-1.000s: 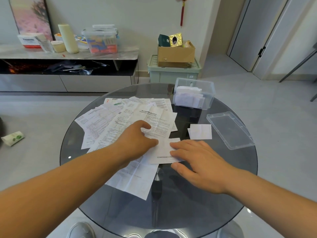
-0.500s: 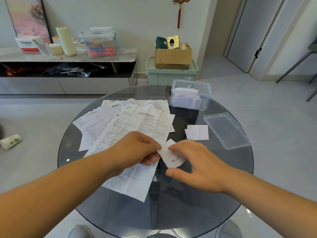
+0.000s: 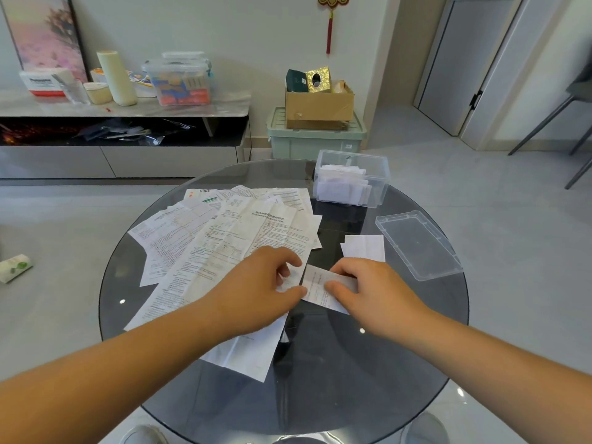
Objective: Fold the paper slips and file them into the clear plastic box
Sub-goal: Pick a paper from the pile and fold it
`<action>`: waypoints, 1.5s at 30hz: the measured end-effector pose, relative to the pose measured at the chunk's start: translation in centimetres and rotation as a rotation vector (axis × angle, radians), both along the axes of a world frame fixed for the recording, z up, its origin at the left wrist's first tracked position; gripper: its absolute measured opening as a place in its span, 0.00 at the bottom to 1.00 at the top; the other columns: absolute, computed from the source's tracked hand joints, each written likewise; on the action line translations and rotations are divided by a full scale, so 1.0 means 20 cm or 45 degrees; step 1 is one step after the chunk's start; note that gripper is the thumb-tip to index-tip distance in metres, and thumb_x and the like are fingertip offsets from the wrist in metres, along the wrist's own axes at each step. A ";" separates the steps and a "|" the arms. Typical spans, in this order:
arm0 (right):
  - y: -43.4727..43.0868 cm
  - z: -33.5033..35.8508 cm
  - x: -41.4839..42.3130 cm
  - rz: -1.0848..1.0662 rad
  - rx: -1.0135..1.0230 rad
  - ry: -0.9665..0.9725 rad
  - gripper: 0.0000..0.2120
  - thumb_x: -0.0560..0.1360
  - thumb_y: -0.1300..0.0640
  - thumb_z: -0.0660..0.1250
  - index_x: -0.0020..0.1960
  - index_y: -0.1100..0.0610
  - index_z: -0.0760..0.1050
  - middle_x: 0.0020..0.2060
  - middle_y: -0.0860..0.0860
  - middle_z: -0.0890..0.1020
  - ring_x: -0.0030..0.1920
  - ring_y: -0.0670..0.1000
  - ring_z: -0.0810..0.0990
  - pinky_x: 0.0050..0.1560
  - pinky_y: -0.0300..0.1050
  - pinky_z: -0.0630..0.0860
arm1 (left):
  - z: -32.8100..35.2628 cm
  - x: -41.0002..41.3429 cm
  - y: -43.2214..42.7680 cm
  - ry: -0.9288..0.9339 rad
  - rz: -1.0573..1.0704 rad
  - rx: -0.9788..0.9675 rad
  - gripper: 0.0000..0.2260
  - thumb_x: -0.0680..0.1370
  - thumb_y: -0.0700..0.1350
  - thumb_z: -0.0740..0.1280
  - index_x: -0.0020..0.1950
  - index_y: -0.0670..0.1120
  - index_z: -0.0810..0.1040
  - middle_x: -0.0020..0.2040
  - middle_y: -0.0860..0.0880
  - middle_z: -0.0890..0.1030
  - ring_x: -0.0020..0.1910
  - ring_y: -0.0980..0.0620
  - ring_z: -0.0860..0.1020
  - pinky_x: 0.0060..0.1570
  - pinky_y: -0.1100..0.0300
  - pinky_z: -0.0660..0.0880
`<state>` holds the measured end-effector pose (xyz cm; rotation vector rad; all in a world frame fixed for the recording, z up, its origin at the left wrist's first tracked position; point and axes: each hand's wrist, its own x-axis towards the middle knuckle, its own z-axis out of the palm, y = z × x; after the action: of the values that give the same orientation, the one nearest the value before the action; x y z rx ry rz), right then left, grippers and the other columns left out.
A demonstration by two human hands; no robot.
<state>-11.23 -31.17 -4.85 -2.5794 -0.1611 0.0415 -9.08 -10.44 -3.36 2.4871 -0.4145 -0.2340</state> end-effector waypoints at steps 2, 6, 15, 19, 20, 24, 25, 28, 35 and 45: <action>-0.01 -0.02 0.00 -0.006 -0.076 0.010 0.13 0.78 0.45 0.68 0.61 0.46 0.76 0.54 0.42 0.79 0.56 0.47 0.77 0.54 0.45 0.76 | -0.03 -0.01 0.00 -0.120 -0.129 0.099 0.18 0.77 0.57 0.70 0.66 0.60 0.72 0.58 0.60 0.73 0.55 0.58 0.75 0.53 0.69 0.72; -0.01 -0.03 0.00 -0.076 -0.124 -0.003 0.19 0.75 0.41 0.70 0.63 0.45 0.72 0.52 0.44 0.72 0.58 0.50 0.72 0.55 0.46 0.73 | -0.05 -0.01 0.01 -0.284 -0.306 0.212 0.14 0.79 0.56 0.67 0.64 0.60 0.74 0.60 0.59 0.73 0.58 0.59 0.73 0.57 0.64 0.72; -0.02 -0.04 0.01 -0.043 -0.149 0.035 0.18 0.76 0.41 0.68 0.65 0.43 0.75 0.53 0.47 0.70 0.60 0.50 0.68 0.57 0.44 0.70 | -0.05 0.01 0.01 -0.346 -0.507 0.406 0.16 0.83 0.56 0.59 0.69 0.60 0.77 0.60 0.57 0.72 0.59 0.58 0.69 0.59 0.62 0.67; -0.04 -0.02 0.02 -0.076 -0.126 0.098 0.20 0.73 0.44 0.73 0.64 0.42 0.75 0.54 0.47 0.71 0.61 0.51 0.71 0.59 0.47 0.73 | -0.05 -0.01 0.03 -0.374 -0.558 0.403 0.15 0.83 0.57 0.59 0.67 0.59 0.78 0.65 0.56 0.70 0.61 0.57 0.68 0.62 0.60 0.68; -0.05 -0.02 0.02 -0.087 -0.111 0.120 0.21 0.72 0.45 0.75 0.63 0.42 0.76 0.53 0.47 0.71 0.61 0.51 0.71 0.60 0.48 0.74 | -0.06 -0.02 0.03 -0.380 -0.566 0.397 0.15 0.82 0.58 0.59 0.65 0.58 0.79 0.67 0.56 0.70 0.63 0.57 0.68 0.63 0.60 0.68; -0.07 -0.01 0.03 -0.024 -0.113 0.179 0.23 0.70 0.45 0.77 0.63 0.43 0.75 0.55 0.46 0.71 0.62 0.49 0.71 0.60 0.48 0.75 | -0.06 -0.02 -0.01 -0.368 -0.556 0.355 0.10 0.81 0.58 0.62 0.57 0.58 0.79 0.70 0.58 0.70 0.66 0.57 0.67 0.65 0.61 0.65; -0.07 0.00 0.03 0.010 -0.121 0.173 0.23 0.70 0.45 0.76 0.63 0.42 0.75 0.56 0.46 0.71 0.61 0.48 0.70 0.59 0.47 0.75 | -0.06 -0.01 -0.02 -0.363 -0.548 0.348 0.09 0.81 0.59 0.63 0.54 0.58 0.79 0.68 0.59 0.72 0.64 0.58 0.68 0.63 0.61 0.66; -0.08 0.00 0.04 0.106 -0.095 0.165 0.25 0.73 0.46 0.75 0.67 0.40 0.73 0.56 0.46 0.70 0.61 0.47 0.69 0.60 0.45 0.72 | -0.05 0.01 -0.05 -0.341 -0.504 0.313 0.06 0.79 0.60 0.67 0.48 0.59 0.77 0.63 0.60 0.75 0.59 0.59 0.69 0.60 0.61 0.67; -0.11 0.00 0.01 0.320 -0.431 0.025 0.22 0.81 0.40 0.60 0.74 0.37 0.66 0.51 0.45 0.65 0.55 0.47 0.64 0.55 0.43 0.66 | -0.05 0.03 -0.08 -0.170 -0.380 0.265 0.08 0.76 0.59 0.71 0.52 0.59 0.81 0.58 0.60 0.74 0.57 0.58 0.71 0.58 0.62 0.71; -0.19 -0.02 -0.04 0.330 -0.431 0.024 0.23 0.81 0.40 0.58 0.76 0.38 0.64 0.53 0.45 0.64 0.56 0.47 0.62 0.58 0.41 0.65 | 0.01 0.08 -0.15 0.084 -0.317 0.288 0.15 0.74 0.53 0.76 0.58 0.56 0.76 0.58 0.55 0.74 0.56 0.52 0.75 0.43 0.69 0.67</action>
<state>-12.08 -34.88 -5.22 -2.8753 -0.5205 0.2043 -7.56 -13.34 -3.17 2.6352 -0.7053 -0.4861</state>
